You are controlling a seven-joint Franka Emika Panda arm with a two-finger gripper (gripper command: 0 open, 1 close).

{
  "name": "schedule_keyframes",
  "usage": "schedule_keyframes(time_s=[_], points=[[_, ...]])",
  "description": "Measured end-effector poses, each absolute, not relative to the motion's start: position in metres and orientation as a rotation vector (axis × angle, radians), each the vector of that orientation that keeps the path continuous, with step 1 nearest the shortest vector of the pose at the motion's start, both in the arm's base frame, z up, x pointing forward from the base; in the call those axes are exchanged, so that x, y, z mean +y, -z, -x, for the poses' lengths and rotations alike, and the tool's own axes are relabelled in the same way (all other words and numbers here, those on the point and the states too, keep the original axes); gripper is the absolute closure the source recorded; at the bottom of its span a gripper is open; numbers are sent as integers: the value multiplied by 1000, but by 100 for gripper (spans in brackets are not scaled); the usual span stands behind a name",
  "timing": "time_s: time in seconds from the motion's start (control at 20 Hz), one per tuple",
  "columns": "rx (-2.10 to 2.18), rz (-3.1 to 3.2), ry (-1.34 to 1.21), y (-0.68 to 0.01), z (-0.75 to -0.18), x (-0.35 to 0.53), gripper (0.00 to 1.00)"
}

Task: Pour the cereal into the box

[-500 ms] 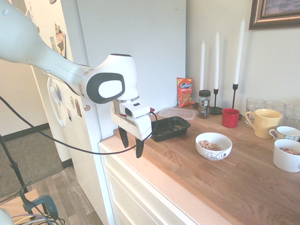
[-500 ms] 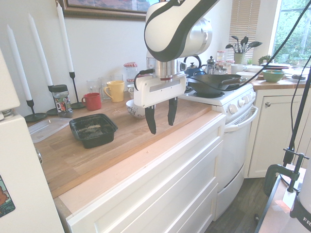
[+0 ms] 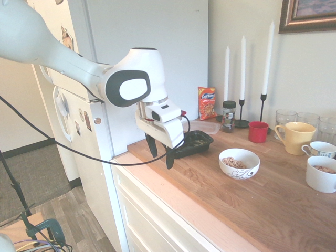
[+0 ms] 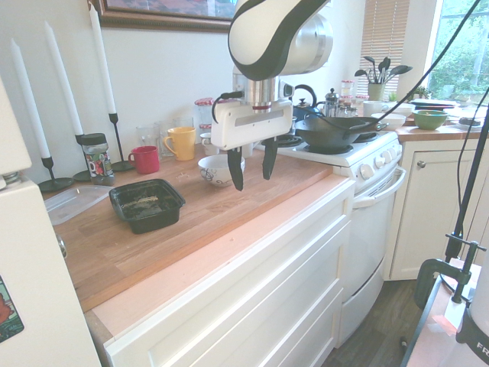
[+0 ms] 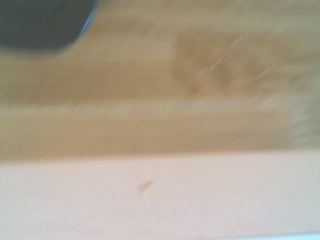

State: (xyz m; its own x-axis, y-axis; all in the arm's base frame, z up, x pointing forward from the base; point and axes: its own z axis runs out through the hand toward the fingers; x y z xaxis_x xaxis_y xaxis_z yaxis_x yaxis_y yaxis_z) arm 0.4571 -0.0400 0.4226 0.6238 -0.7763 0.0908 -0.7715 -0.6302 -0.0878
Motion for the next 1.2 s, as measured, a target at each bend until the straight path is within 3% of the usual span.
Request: schedule_keyframes(time_s=[0.7,1.2], points=[[1470,2679,246,-436,-585,-165,0],[1559,2582,152,-402,-656,-234,0]])
